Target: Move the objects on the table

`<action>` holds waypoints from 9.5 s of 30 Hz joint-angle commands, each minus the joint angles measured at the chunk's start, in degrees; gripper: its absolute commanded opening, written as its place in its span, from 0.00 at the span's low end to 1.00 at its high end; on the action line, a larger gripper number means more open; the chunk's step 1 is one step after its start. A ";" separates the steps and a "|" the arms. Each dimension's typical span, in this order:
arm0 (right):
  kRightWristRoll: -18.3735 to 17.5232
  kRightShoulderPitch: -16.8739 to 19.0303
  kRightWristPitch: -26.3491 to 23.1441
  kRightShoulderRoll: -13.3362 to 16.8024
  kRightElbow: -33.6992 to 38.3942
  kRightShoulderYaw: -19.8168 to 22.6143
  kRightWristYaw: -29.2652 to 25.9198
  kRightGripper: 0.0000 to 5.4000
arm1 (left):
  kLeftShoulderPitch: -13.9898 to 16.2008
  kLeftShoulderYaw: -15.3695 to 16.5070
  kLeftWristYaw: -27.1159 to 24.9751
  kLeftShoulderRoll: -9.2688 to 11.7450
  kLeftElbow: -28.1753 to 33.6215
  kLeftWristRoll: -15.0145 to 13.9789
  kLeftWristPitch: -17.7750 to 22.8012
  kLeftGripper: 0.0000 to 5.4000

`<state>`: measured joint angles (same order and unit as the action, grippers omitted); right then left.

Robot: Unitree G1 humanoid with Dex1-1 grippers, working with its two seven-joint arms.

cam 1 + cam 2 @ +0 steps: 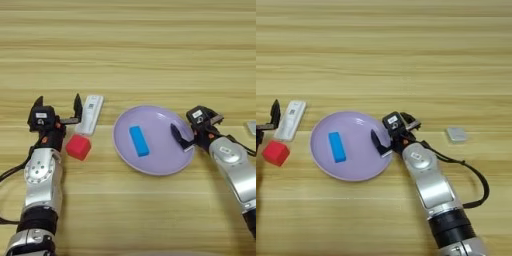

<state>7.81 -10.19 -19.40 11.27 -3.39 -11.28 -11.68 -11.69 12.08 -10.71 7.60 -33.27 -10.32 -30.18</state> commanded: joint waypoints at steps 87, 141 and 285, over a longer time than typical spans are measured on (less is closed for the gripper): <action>-2.11 -1.50 13.14 4.38 0.63 21.04 14.80 1.00 | 9.64 -26.65 5.52 -2.97 59.77 -10.64 77.90 1.00; -0.43 -1.35 7.03 1.52 7.94 19.42 16.93 1.00 | 7.61 -29.99 -0.76 -1.64 47.50 -4.69 77.85 1.00; -0.49 -2.08 6.59 1.35 7.26 20.55 16.11 1.00 | 10.46 2.09 1.34 5.45 36.52 0.23 52.84 0.25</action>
<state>7.63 -11.46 -13.09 12.13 4.17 8.88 4.67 -0.88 13.47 -10.09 12.51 6.59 -11.11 24.38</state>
